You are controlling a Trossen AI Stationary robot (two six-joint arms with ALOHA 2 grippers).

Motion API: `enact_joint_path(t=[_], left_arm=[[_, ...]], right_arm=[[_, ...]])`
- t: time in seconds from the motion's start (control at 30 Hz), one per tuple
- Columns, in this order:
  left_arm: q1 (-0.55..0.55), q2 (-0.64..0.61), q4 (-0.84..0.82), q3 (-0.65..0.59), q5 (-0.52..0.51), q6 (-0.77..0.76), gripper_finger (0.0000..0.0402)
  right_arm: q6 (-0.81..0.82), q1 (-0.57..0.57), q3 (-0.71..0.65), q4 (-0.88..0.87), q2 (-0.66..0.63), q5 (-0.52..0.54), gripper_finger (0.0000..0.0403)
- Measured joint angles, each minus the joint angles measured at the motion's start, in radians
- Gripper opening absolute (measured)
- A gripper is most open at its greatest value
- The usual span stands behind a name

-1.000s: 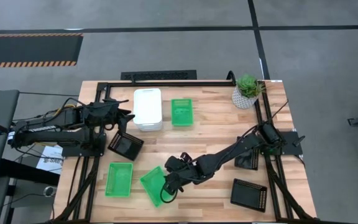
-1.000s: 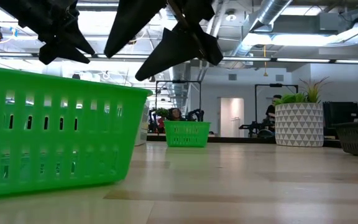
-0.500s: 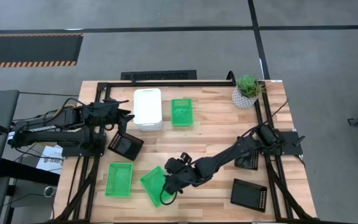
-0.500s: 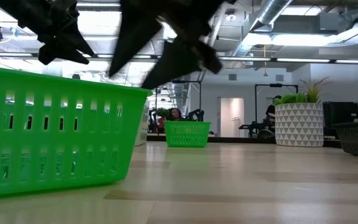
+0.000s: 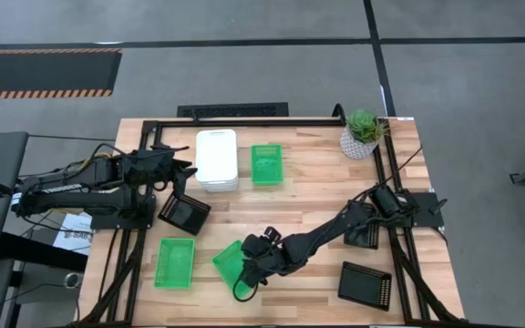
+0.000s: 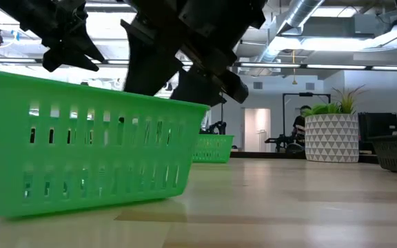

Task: Stack baskets by color
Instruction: Stack the bottom right green bin on top of the top green bin

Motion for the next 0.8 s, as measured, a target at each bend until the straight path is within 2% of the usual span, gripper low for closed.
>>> enact_joint_path(t=[0.23, 0.5, 0.7, 0.8], left_arm=[[0.0, 0.0, 0.0, 0.0, 0.0, 0.0, 0.0153], [0.0, 0.0, -0.005, 0.0, 0.0, 0.0, 0.0153], [0.0, 0.0, -0.005, 0.0, 0.0, 0.001, 0.0153], [0.0, 0.0, -0.006, 0.0, 0.0, 0.001, 0.0153]], right_arm=[[0.036, -0.002, -0.001, -0.053, 0.02, -0.033, 0.0174], [0.103, -0.017, 0.0, -0.059, 0.015, -0.067, 0.0019], [0.174, -0.054, 0.0, -0.119, -0.073, -0.063, 0.0009], [0.166, -0.091, 0.0, -0.206, -0.165, 0.008, 0.0008]])
